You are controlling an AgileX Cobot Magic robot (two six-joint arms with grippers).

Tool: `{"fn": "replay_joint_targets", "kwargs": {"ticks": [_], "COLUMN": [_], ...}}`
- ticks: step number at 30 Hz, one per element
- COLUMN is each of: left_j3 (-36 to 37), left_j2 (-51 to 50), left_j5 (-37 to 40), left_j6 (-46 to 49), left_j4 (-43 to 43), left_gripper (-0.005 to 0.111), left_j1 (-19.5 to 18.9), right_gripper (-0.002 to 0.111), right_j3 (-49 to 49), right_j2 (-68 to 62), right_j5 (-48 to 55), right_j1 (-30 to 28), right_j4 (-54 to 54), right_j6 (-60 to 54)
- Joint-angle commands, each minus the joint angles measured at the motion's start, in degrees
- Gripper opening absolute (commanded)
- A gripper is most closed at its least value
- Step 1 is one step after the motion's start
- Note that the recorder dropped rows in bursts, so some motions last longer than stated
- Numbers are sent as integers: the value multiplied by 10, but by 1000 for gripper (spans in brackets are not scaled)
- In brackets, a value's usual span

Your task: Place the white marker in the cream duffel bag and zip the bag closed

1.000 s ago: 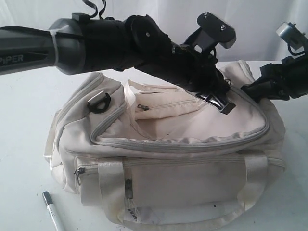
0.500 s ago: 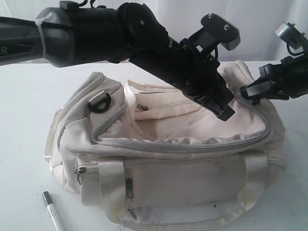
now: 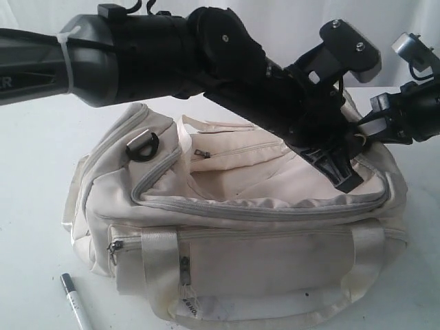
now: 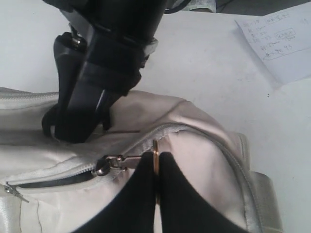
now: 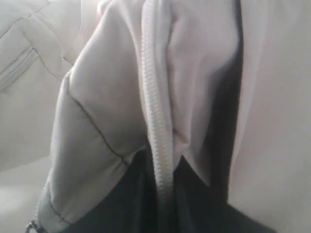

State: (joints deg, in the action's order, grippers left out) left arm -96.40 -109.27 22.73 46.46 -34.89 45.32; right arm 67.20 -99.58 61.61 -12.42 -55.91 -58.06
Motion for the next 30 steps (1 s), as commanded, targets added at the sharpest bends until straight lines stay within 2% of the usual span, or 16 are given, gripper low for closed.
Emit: {"fn": "replay_joint_targets", "kwargs": {"ticks": [1,6,10,13,16,21,23,24,26,30], "left_j3": [-3,-3,-3,-3,-3,-3,-3,-3,-3,-3], "left_j2": [20,20,19,2,-13,-27,-33,-33,-34,-34], "left_j5": [77,82,56,31,5,-24,-24,-24,-25,-22], "left_j6": [3,9,9,2,-2,-2,-2,-2,-2,-2], "left_j4": [-38,-32,45,45,45,42,40,40,40,40], "left_gripper": [0,0,0,0,0,0,0,0,0,0], "left_j1": [27,28,25,4,-13,-16,-17,-17,-17,-17], "right_gripper": [0,0,2,3,11,14,27,41,53,54], "right_j3": [2,2,2,2,2,2,2,2,2,12], "right_j2": [0,0,0,0,0,0,0,0,0,18], "right_j5": [-58,-47,-34,-34,-37,-34,-39,-42,-44,-47], "right_j1": [0,0,0,0,0,7,15,18,20,20], "right_j4": [-27,-29,-38,-38,-38,-36,-36,-35,-32,-22], "right_j6": [-1,2,2,2,5,6,6,6,6,6]}}
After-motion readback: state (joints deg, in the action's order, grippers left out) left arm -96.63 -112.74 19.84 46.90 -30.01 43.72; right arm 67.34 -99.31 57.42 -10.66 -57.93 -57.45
